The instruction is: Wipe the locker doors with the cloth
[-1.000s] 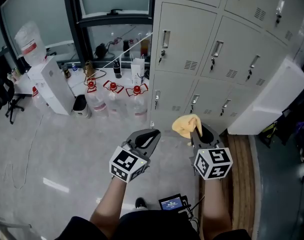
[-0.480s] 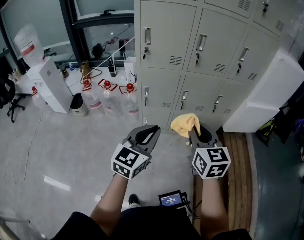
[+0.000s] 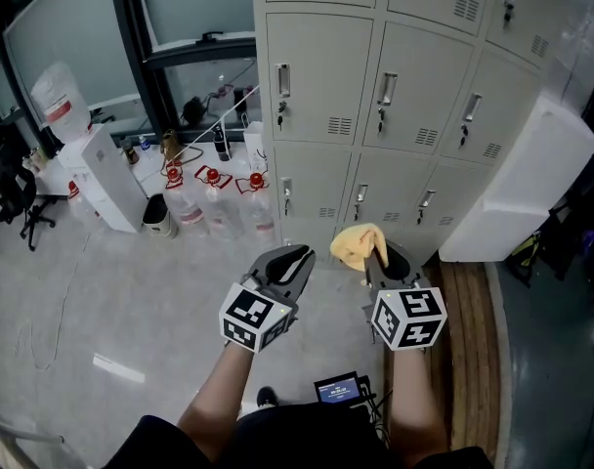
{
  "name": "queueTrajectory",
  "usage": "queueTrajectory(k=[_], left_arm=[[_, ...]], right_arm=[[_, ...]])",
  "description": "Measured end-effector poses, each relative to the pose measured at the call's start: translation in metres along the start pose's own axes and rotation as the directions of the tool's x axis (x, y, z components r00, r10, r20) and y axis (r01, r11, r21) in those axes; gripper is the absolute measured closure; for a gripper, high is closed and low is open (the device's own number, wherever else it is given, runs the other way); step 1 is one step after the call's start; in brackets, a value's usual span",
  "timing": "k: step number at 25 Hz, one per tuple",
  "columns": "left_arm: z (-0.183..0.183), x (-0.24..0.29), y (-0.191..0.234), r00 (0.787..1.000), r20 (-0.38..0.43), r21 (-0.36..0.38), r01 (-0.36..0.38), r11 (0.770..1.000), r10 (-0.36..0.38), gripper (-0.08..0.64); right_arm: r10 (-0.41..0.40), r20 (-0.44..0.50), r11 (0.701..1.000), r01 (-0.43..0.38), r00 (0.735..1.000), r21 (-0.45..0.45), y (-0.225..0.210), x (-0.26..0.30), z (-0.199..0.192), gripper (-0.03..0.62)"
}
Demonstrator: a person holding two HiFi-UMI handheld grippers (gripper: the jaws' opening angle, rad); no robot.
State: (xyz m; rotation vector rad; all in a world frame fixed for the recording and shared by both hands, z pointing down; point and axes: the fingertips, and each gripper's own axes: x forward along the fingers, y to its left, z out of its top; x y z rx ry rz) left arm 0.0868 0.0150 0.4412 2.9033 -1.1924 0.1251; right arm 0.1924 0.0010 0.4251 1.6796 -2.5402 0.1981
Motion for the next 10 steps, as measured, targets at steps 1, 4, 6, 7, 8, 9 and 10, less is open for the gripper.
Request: queueTrajectory(k=[1, 4, 6, 7, 8, 9, 10], left_arm=[[0.0012, 0.0001, -0.0002, 1.000, 0.004, 0.000, -0.001, 1.000, 0.001, 0.528], [0.0033, -0.0003, -0.0004, 1.000, 0.015, -0.005, -0.004, 1.000, 0.004, 0.528], [0.0041, -0.0010, -0.0010, 1.000, 0.022, -0.012, -0.002, 1.000, 0.003, 0.524], [0.0042, -0.0013, -0.0014, 1.000, 0.025, -0.016, 0.000, 1.000, 0.001, 0.517], [0.0042, -0.0016, -0.0018, 1.000, 0.026, -0.020, 0.003, 1.000, -0.002, 0.495], [0.0042, -0.0019, -0.0021, 1.000, 0.028, -0.025, 0.006, 1.000, -0.005, 0.466], [0.0043, -0.0022, -0.0023, 1.000, 0.029, -0.029, 0.009, 1.000, -0.008, 0.457]], right_arm=[[0.000, 0.001, 1.000, 0.000, 1.000, 0.000, 0.0003, -0.0005, 0.0009, 0.520], [-0.001, 0.005, 1.000, 0.001, 1.000, 0.001, 0.0010, -0.0016, 0.0025, 0.520], [0.001, 0.005, 1.000, -0.001, 1.000, 0.004, 0.0018, -0.0026, 0.0023, 0.520], [0.002, 0.005, 1.000, -0.002, 1.000, 0.007, 0.0021, -0.0032, 0.0020, 0.520], [0.003, 0.005, 1.000, -0.004, 1.000, 0.011, 0.0025, -0.0037, 0.0016, 0.520], [0.005, 0.004, 1.000, -0.005, 1.000, 0.015, 0.0029, -0.0041, 0.0013, 0.520], [0.006, 0.004, 1.000, -0.006, 1.000, 0.019, 0.0033, -0.0045, 0.0010, 0.520]])
